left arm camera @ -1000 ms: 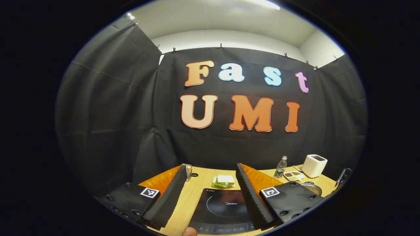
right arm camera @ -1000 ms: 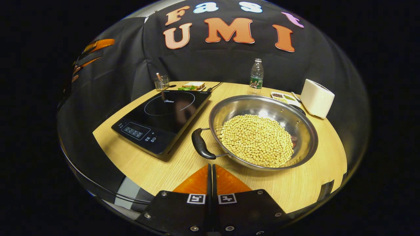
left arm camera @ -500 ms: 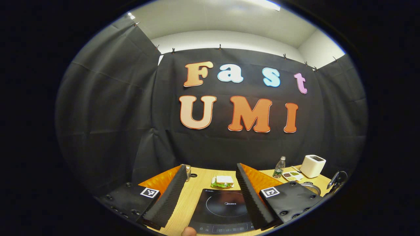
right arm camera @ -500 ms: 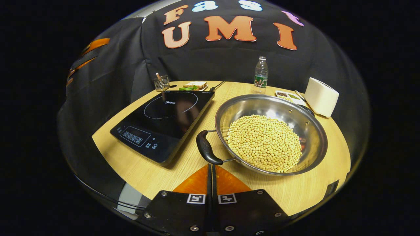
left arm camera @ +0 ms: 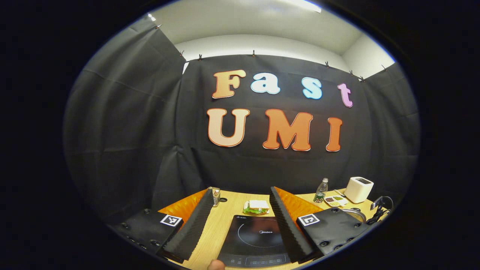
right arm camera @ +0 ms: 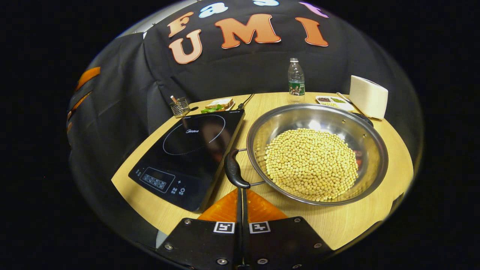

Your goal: First push the handle of the pot to place it horizontally, then grasp the pot with both hands and set it on the induction cooktop.

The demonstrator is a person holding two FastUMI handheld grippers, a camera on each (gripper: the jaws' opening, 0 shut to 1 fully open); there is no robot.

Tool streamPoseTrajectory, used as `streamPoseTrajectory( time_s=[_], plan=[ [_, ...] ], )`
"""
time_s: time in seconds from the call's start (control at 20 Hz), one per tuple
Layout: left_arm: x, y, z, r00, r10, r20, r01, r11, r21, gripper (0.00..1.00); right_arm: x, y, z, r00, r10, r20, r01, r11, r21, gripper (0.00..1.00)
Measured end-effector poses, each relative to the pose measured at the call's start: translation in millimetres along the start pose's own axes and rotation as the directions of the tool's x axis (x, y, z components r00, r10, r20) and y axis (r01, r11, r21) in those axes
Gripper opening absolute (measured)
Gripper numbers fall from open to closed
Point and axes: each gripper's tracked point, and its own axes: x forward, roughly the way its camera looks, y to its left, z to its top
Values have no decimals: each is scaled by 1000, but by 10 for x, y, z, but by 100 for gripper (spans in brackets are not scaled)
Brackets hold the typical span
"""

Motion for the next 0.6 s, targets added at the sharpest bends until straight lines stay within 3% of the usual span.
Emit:
streamPoseTrajectory(
  time_s=[0.6],
  plan=[
    [97,91,-146,1000,-5,-8,5,1000,-22,97,492,170,325,1000,-3,-3,3,991,137,0]
  ],
)
